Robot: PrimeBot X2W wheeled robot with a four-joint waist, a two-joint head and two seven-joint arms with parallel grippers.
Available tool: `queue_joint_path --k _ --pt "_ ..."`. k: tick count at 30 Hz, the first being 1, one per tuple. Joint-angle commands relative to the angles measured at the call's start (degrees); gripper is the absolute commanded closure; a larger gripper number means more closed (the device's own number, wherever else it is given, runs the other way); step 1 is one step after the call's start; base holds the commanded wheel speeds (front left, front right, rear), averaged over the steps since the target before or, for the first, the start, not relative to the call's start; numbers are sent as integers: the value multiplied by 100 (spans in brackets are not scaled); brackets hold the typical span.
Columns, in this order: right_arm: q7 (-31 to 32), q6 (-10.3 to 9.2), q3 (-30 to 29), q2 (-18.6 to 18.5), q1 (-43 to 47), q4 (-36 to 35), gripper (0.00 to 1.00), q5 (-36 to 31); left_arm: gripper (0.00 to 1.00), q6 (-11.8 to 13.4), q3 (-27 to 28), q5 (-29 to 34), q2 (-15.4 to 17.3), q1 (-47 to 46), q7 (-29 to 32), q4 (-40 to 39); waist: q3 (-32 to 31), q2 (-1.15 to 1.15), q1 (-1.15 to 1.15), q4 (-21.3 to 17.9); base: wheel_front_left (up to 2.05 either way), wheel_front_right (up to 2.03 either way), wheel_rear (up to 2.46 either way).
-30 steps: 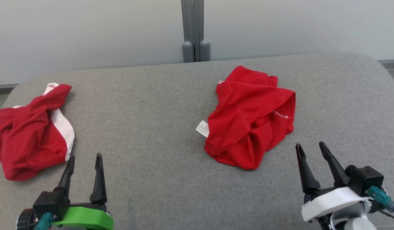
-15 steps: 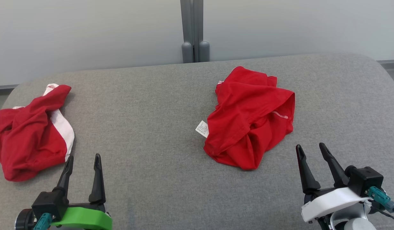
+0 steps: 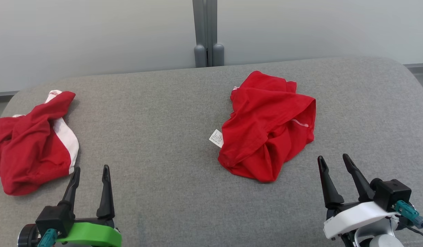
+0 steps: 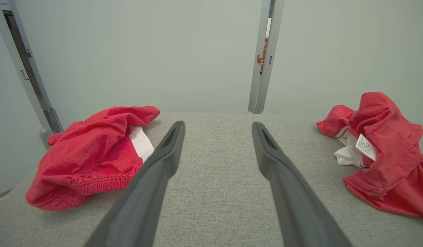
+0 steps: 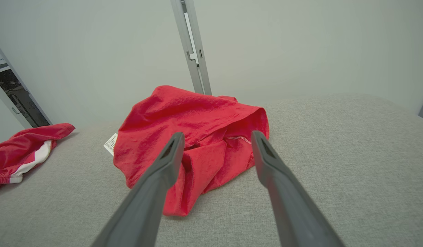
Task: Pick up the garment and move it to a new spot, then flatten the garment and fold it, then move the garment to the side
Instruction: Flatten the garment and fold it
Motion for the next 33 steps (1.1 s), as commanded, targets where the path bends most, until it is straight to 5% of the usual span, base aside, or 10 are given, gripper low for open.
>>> queue_joint_path --k 1,22,33 --pt "-9 0 -14 -21 25 9 0 -28 0 -22 35 46 -4 68 -2 -2 0 0 0 -1 0 0 0" --pt "49 -1 -118 -22 46 -1 0 -86 0 -80 101 162 -146 76 -1 14 65 0 0 63 0 0 0" --pt "118 -1 -244 -465 -582 273 0 -130 0 -72 26 262 -257 -236 -2 -63 460 0 0 152 0 0 0"
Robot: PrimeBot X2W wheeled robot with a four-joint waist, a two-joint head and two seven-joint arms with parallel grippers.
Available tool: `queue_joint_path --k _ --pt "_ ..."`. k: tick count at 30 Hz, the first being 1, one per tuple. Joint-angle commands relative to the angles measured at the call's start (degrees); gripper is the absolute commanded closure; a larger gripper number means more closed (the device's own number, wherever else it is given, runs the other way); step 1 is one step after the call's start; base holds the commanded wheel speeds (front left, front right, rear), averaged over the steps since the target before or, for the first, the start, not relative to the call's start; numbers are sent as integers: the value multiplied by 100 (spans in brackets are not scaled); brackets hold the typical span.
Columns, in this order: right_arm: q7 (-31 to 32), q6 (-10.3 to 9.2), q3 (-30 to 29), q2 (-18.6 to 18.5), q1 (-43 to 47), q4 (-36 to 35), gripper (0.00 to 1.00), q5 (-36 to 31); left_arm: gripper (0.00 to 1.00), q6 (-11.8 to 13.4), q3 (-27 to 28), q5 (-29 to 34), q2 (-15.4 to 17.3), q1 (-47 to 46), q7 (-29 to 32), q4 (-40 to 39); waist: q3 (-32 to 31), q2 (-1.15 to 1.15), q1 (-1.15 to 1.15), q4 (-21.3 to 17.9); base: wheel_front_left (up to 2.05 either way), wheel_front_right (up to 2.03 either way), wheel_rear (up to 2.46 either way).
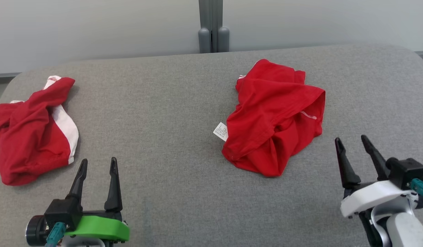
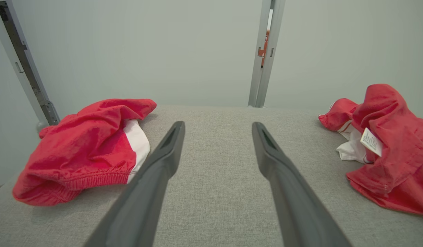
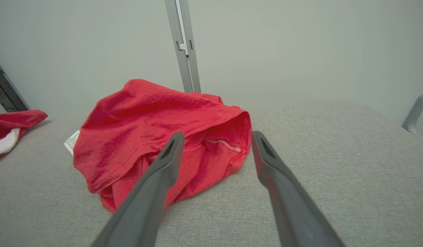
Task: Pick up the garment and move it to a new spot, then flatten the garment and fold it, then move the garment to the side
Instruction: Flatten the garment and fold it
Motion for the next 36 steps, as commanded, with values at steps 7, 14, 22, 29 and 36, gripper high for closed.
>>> queue_joint_path --k 7,14,22,29,36 --pt "123 -2 0 -486 -798 385 0 -49 0 50 -168 57 -93 -355 -2 -78 539 0 0 184 0 0 0" --pt "136 -2 193 -937 -1642 1050 0 64 0 128 -380 41 -136 -649 -1 -107 982 0 0 344 0 0 0" --pt "25 -2 449 -1259 -2327 2102 0 209 0 224 -698 -70 -148 -976 -2 -115 1345 0 0 588 0 0 0" --pt "-117 -3 668 -1362 -2718 3172 0 396 0 314 -878 -146 -147 -1120 -2 -102 1470 0 0 794 0 0 0" --pt "-263 -3 922 -1353 -3035 4058 0 617 0 371 -974 -174 -147 -1173 -2 -92 1531 0 0 938 0 0 0"
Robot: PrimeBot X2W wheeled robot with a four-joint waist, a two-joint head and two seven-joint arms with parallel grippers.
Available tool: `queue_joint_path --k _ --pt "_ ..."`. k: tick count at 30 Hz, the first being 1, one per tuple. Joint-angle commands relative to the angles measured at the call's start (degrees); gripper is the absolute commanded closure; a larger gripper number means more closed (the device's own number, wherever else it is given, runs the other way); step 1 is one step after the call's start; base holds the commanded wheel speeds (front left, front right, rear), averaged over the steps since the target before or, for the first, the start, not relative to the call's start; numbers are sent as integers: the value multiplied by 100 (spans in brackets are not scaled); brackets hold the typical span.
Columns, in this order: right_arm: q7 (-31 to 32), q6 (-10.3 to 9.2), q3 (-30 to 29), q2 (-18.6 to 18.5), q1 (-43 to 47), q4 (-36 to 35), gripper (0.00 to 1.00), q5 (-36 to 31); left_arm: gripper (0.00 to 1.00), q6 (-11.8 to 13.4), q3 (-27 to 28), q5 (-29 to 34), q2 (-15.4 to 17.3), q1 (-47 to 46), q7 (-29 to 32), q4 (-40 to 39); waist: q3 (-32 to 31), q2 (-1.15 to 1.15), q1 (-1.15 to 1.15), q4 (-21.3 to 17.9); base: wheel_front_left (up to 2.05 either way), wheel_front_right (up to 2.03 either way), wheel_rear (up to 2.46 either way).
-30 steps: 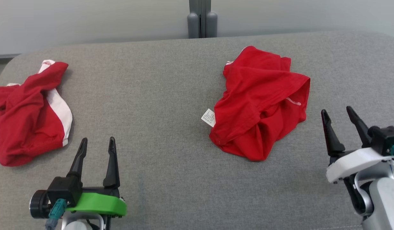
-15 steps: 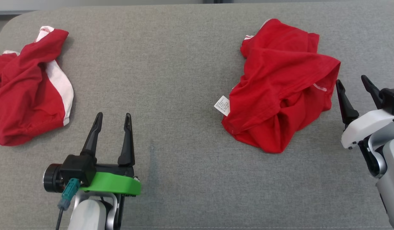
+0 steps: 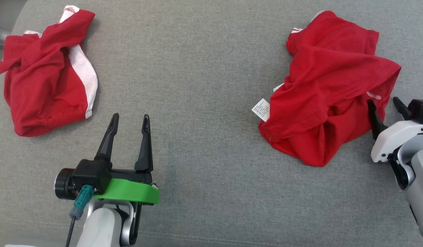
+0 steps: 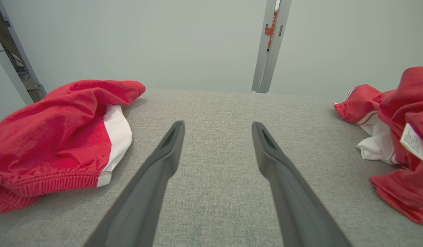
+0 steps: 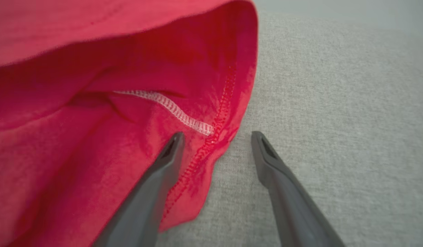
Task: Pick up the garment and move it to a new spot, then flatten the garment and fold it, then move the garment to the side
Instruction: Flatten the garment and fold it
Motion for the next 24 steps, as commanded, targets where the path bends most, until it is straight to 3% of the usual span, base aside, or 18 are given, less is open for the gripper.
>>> queue_joint_path --k 1,2,3,4,14,24 --pt "-39 -4 71 3 -69 119 0 49 0 22 -1 -11 5 -100 -2 6 21 0 0 49 0 0 0" --pt "-38 -4 113 16 -81 213 4 97 0 31 -9 -14 5 -96 -2 3 18 0 0 56 0 0 0" --pt "-65 -4 163 24 -99 308 67 146 0 42 -11 -20 5 -86 -2 3 9 0 0 61 0 0 0" --pt "-77 -4 208 29 -114 363 100 189 0 48 -9 -21 5 -73 -2 6 -2 0 0 62 0 0 0" --pt "-426 -6 623 -70 -455 196 100 447 0 36 62 -66 4 102 -2 65 -320 0 0 -15 0 0 0" --pt "-452 -6 1229 350 -738 -1030 100 200 0 -3 286 -68 5 367 -2 71 -763 0 0 -19 0 0 0"
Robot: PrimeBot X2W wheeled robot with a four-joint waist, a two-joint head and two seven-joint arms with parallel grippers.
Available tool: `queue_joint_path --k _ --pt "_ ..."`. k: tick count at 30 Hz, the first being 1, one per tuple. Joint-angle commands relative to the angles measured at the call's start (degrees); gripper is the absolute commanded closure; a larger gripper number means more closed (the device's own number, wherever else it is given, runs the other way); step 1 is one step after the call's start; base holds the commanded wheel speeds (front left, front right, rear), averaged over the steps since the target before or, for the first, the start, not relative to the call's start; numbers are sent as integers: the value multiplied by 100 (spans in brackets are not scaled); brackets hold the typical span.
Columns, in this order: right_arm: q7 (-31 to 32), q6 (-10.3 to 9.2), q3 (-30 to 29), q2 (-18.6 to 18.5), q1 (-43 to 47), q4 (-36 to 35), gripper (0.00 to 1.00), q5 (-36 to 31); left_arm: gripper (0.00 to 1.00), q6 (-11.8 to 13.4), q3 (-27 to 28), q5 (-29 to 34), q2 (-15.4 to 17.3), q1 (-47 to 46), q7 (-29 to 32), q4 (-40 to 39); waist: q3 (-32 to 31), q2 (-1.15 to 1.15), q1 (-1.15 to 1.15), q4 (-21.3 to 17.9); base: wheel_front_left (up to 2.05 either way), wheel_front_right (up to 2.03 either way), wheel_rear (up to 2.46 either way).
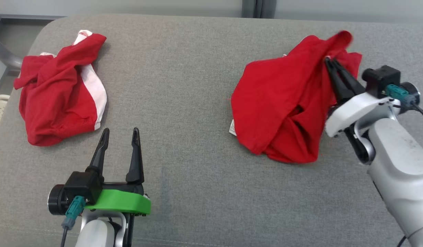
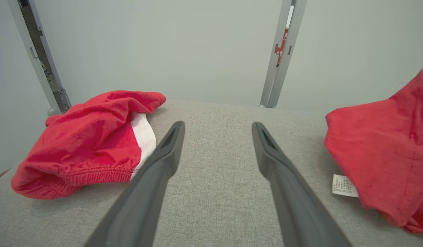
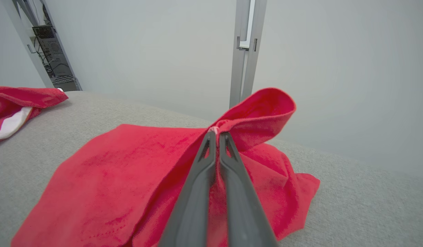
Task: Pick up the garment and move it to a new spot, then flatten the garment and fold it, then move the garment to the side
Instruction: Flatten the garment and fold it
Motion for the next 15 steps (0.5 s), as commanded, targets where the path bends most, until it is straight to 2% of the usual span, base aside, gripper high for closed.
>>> queue_joint_path --k 1,9,15 --pt "-15 -10 109 98 -115 -118 100 -51 0 -21 56 15 6 85 -3 -12 -130 0 0 22 0 0 0" --pt "14 -9 862 770 -345 -512 100 -100 0 -27 162 12 7 238 -3 -81 -274 0 0 255 0 0 0" --pt "63 -9 1659 1322 -128 -585 100 -40 0 -9 249 -2 6 336 -3 -157 -264 0 0 426 0 0 0"
